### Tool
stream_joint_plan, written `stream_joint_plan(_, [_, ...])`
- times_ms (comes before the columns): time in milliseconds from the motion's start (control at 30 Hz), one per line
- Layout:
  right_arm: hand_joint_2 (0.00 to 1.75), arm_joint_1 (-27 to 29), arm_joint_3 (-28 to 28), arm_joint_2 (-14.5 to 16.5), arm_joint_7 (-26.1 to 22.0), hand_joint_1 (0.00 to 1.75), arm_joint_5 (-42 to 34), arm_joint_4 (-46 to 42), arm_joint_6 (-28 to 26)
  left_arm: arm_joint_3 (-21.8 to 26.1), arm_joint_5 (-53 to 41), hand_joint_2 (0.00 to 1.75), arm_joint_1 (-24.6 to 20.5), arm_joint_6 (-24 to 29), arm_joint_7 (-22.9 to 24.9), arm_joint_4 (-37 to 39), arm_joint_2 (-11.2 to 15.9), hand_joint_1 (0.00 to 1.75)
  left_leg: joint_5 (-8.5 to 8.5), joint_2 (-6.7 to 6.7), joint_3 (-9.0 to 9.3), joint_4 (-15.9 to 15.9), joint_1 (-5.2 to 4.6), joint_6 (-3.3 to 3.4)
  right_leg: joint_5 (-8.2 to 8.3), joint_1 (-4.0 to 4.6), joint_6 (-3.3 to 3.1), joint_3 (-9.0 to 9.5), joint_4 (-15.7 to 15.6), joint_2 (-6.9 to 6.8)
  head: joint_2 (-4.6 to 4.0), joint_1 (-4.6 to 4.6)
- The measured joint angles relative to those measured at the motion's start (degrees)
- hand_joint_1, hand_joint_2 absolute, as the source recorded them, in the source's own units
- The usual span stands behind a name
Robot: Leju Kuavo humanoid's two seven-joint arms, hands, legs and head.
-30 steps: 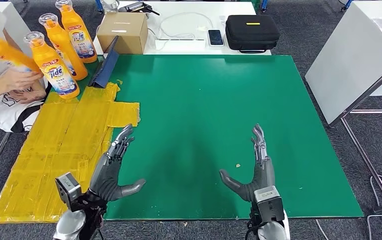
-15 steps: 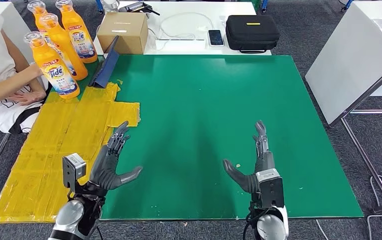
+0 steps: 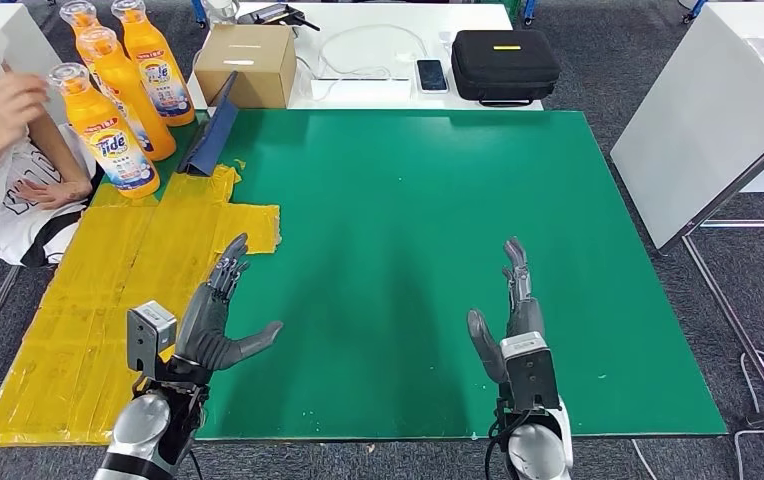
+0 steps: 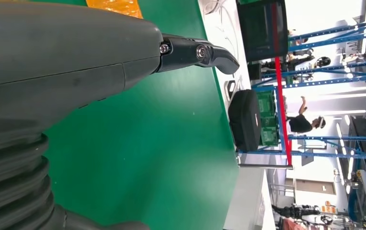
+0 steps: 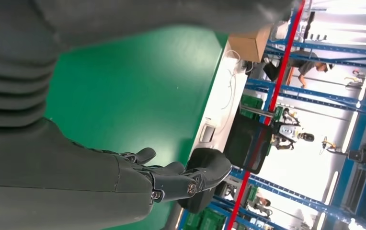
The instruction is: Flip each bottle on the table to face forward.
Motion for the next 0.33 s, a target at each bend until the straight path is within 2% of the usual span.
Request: stream_joint_plan(333, [0.0, -0.2, 0.8, -0.2, 0.1, 0.0, 0.4, 0.3, -0.1, 0.0, -0.1, 1.75, 0.0, 0.4, -0.1, 0.0, -0.1, 0.0, 0.0, 0.0, 0.0, 0.0, 0.0, 0.0, 0.0, 0.0, 0.0, 0.0, 0.0, 0.0, 0.0, 0.0])
